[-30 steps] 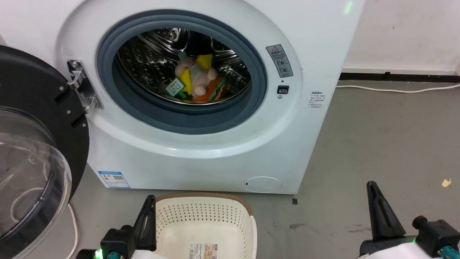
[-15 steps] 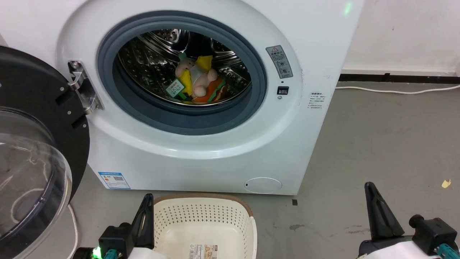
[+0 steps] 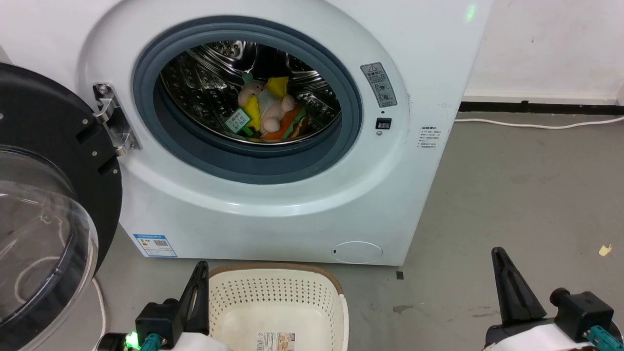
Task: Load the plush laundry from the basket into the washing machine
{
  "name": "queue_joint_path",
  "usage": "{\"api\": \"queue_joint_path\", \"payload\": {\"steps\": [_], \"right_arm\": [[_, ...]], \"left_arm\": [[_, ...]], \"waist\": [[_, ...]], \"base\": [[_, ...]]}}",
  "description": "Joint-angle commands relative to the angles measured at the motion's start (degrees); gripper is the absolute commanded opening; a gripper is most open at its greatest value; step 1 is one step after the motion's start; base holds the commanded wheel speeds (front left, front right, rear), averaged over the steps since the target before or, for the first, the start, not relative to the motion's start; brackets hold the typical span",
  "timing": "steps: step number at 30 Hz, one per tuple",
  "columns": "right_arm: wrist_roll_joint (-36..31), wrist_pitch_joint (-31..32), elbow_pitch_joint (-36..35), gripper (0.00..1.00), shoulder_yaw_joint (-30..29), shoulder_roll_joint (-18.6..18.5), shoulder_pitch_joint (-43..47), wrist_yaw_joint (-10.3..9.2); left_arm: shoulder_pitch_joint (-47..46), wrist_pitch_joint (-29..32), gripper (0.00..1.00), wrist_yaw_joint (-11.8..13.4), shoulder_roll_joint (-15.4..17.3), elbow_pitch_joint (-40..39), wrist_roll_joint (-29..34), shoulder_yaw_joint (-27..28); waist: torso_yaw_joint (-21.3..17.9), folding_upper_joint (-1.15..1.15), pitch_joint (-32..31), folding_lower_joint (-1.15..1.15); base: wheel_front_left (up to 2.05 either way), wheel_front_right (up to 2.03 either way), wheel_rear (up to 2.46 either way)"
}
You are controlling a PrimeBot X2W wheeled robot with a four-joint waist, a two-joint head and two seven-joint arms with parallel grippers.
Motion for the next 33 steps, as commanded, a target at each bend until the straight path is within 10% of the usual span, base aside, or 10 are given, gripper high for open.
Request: {"api": "queue_joint_path", "payload": {"steps": [1,33], "right_arm": [[-0.62,0.32,-0.29,0.00,-0.02,0.01,-0.73,-0.02],[-4.13,4.32,-0.75,0.00,-0.01,0.01,-1.70,-0.03]], "left_arm": [[-0.55,0.32,0.00,-0.25,-0.17,-0.44,0.46,0.42],[-1.22,4.30,0.00,-1.48,-1.04,-2.29,3.09,2.67]], "waist": [[0.00,0.00,-0.02,0.00],[-0.08,0.00,-0.58,0.00]], "base": [[0.00,0.00,0.00],[0.00,0.00,0.00]]}}
